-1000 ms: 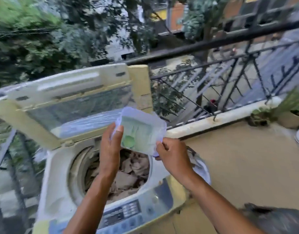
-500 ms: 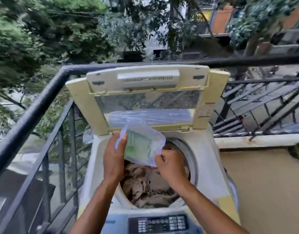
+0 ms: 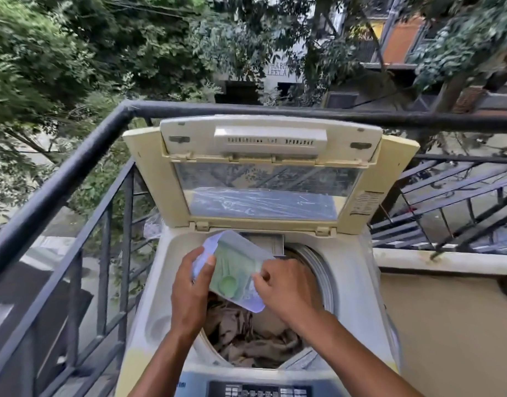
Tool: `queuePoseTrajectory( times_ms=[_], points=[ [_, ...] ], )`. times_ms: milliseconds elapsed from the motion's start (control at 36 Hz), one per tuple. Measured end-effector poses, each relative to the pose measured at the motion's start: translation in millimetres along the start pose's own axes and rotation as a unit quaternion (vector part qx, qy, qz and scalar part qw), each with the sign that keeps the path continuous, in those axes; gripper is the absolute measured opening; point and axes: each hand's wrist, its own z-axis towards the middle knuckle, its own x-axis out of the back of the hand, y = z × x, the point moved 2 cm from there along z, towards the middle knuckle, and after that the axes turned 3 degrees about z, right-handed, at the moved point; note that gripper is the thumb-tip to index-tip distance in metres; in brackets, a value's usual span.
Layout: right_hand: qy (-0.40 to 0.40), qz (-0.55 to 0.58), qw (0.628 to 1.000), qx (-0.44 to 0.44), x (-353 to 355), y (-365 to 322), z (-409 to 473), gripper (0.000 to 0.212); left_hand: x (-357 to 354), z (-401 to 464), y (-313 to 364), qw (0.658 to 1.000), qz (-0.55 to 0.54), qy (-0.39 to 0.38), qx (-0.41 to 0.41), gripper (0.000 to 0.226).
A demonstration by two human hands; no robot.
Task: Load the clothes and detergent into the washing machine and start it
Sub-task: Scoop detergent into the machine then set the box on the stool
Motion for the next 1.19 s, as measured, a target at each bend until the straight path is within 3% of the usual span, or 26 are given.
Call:
queuePoseTrajectory(
  times_ms=[56,222,361,556,667,778,917,1083,1194],
  points=[
    [-0.002,0.043,0.999,0.025,-3.0,-12.1,4.0,0.023,0.2,-5.2,0.5,1.0,0.005,0.001,0.001,0.086],
    [-0.041,0.058,0.997,0.013,-30.8,-34.3,15.8,0.026,-0.3,-11.9,4.3,0.999,0.03,0.003,-0.014,0.085],
    [-0.028,0.054,0.998,-0.006,-39.7,-44.9,15.4,0.04,-1.1,-16.5,7.6,0.999,0.033,0.0,-0.031,0.073],
    [-0.039,0.029,0.998,-0.029,-39.7,-46.3,16.1,0.055,0.4,-19.6,6.1,0.999,0.025,-0.012,-0.032,0.075],
    [-0.019,0.056,0.998,-0.03,-36.0,-46.9,7.6,0.041,3.8,-21.8,8.9,0.999,0.022,-0.024,-0.032,0.082],
    [-0.01,0.032,0.999,-0.023,-35.0,-46.4,2.6,0.042,5.3,-22.7,10.2,0.998,0.031,-0.035,-0.031,0.085],
    [0.025,0.006,1.0,-0.008,-27.0,-44.8,-2.2,0.02,11.2,-21.1,3.5,0.998,0.034,-0.045,-0.03,0.081],
    [-0.005,-0.035,0.999,0.002,-14.7,-46.1,-0.4,0.027,16.7,-15.4,0.7,0.998,0.032,-0.049,-0.024,0.085],
    [0.069,0.01,0.996,0.052,1.5,-50.7,-6.5,0.022,17.5,-9.9,4.6,0.998,0.035,-0.048,-0.026,0.081]
  ],
)
